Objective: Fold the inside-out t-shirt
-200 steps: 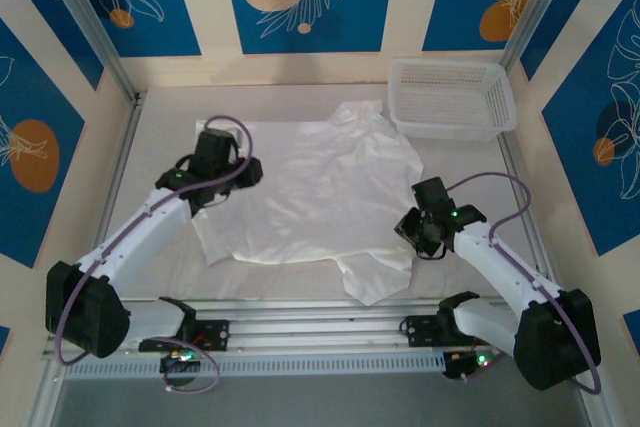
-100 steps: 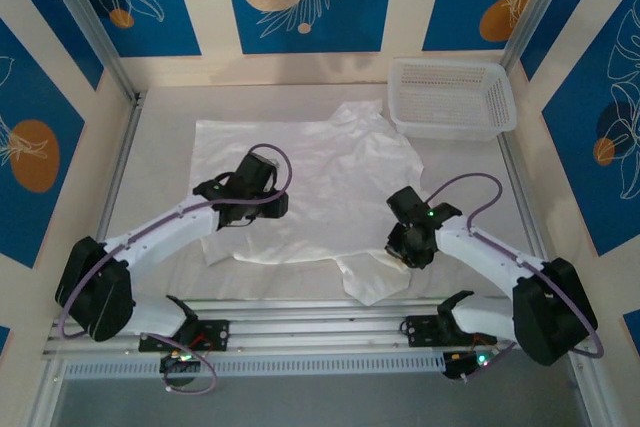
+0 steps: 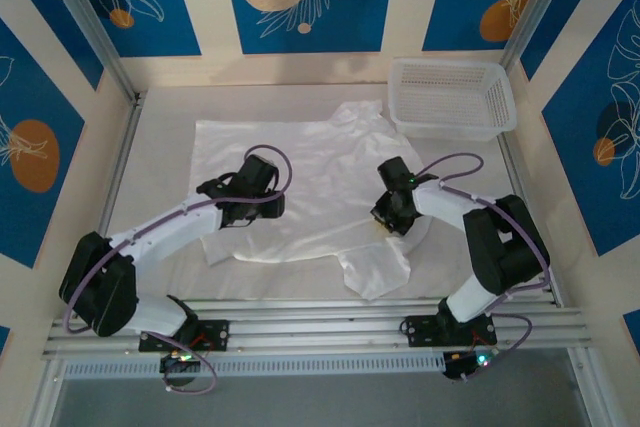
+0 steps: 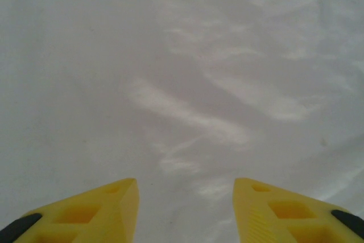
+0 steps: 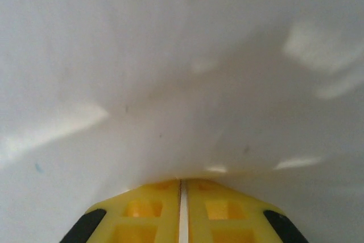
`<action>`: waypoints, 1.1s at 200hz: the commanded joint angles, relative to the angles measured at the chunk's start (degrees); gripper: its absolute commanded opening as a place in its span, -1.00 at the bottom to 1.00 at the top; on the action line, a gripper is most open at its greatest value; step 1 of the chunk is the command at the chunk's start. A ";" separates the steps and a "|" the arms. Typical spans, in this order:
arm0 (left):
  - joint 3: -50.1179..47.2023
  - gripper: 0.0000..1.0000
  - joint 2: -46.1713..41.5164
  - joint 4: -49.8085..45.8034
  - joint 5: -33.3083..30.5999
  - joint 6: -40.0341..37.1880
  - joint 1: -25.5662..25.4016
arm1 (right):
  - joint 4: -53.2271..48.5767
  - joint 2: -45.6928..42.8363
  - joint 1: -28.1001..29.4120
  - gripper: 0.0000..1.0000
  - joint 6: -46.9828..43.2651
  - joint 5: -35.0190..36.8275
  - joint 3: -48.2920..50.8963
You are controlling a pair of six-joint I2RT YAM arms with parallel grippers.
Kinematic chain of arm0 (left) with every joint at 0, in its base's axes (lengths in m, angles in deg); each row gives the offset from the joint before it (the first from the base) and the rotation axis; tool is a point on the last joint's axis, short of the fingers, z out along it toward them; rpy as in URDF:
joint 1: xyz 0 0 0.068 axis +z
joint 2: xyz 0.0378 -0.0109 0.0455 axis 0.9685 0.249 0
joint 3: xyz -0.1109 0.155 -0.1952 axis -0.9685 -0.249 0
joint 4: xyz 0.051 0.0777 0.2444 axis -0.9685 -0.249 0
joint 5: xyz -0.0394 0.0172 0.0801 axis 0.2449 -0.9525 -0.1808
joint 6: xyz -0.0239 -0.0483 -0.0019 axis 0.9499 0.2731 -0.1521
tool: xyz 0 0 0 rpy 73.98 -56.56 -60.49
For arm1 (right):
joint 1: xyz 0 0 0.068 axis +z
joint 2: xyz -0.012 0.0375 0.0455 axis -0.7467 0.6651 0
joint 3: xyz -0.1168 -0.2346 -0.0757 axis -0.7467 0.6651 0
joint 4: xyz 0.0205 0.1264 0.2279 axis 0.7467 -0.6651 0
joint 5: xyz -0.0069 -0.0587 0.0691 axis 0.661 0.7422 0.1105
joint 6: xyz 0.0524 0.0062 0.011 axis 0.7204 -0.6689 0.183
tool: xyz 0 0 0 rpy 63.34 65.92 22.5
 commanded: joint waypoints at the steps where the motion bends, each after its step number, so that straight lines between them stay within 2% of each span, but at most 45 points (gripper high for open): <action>1: -1.23 -0.03 -2.71 -4.13 -5.45 3.18 2.08 | -2.14 -3.77 -1.60 -0.71 -2.65 -1.03 -1.26; 13: -1.70 -0.02 -3.40 -5.03 -4.79 2.96 3.66 | -5.21 -9.15 -1.47 -0.64 -3.11 -0.25 0.02; 36: -3.44 -0.01 -4.59 -5.19 -4.22 2.90 4.74 | -13.92 -22.54 -1.19 -0.52 1.37 4.84 6.74; 52: -4.31 -0.01 -5.03 -3.70 -1.80 2.04 4.79 | -19.42 -30.00 -0.56 -0.49 2.88 4.42 11.08; 67: -4.17 -0.01 -4.42 -2.56 0.31 1.84 4.74 | -22.50 -33.18 2.05 -0.44 2.82 2.73 13.87; 82: -3.50 -0.01 -3.27 -1.68 1.54 1.69 4.74 | -25.24 -32.40 6.03 -0.41 1.89 1.71 14.49; 106: -1.91 -0.01 -1.70 -2.07 1.66 0.69 4.65 | -27.89 -25.86 12.60 -0.33 -0.23 3.26 13.11; 137: -2.74 -0.01 -2.72 -2.30 0.54 1.11 4.58 | -25.38 -19.45 18.40 -0.26 -0.60 3.61 9.71; 150: -3.48 -0.01 -3.16 -1.99 0.45 1.32 4.63 | -23.27 -17.29 19.70 -0.34 -0.59 4.14 8.66; 170: -3.69 -0.01 -3.19 -2.40 0.48 1.14 4.57 | -17.40 -14.96 19.99 -0.52 0.99 -0.30 9.34; 199: -3.98 0.00 -3.72 -2.75 -0.52 0.77 4.61 | -14.83 -12.90 21.62 -0.92 2.80 -0.82 8.56; 220: -4.09 0.00 -3.56 -2.36 -0.55 0.52 4.60 | -13.48 -12.91 21.58 -1.00 2.47 -1.03 6.80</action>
